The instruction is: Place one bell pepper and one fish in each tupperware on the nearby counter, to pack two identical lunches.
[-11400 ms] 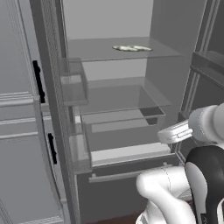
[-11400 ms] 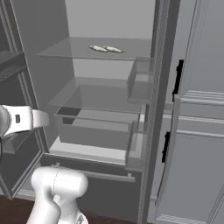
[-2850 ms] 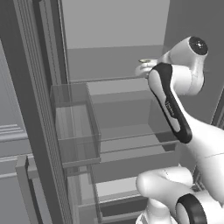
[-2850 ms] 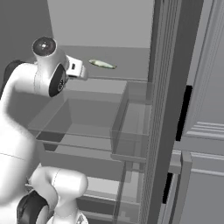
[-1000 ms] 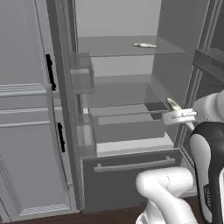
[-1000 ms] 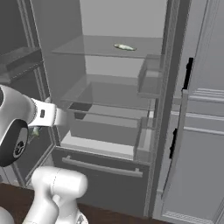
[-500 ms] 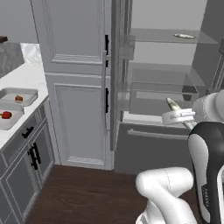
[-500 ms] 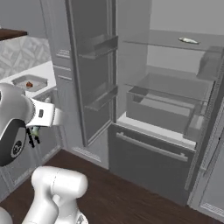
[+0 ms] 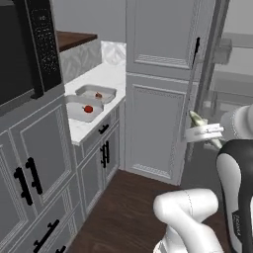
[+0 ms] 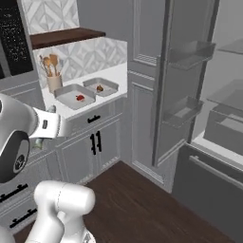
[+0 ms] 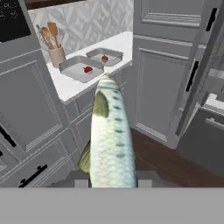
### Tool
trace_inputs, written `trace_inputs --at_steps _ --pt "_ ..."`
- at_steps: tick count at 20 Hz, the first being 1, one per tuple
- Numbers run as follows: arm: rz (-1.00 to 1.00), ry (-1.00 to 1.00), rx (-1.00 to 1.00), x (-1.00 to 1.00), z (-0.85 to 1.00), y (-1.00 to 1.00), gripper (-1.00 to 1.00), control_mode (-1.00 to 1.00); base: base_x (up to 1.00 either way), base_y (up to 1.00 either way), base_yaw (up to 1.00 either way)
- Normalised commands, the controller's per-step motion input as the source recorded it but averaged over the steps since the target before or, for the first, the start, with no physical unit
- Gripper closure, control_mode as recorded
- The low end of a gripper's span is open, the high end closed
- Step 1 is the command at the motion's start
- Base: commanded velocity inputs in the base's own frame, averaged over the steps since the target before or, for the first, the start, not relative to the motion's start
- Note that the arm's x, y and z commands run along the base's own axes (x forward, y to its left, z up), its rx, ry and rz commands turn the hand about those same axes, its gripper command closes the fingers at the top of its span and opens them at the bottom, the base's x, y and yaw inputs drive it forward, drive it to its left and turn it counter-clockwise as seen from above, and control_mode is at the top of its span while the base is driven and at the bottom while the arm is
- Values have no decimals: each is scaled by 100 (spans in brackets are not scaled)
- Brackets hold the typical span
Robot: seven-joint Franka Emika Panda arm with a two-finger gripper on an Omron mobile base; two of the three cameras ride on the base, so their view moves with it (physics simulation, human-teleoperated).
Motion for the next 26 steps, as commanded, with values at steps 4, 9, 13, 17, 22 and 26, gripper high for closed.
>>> trace_inputs --at_steps 4,9,13,17,22,26 --pt "0 0 0 0 0 0 100 100 100 37 16" --pt "0 0 0 0 0 0 100 100 98 0 4" --pt "0 0 0 0 0 0 100 100 95 0 4" --pt "0 0 0 0 0 0 100 100 82 -1 3" --pt "0 0 0 0 0 0 100 100 50 0 12" --pt "0 0 0 0 0 0 100 100 34 1 27"
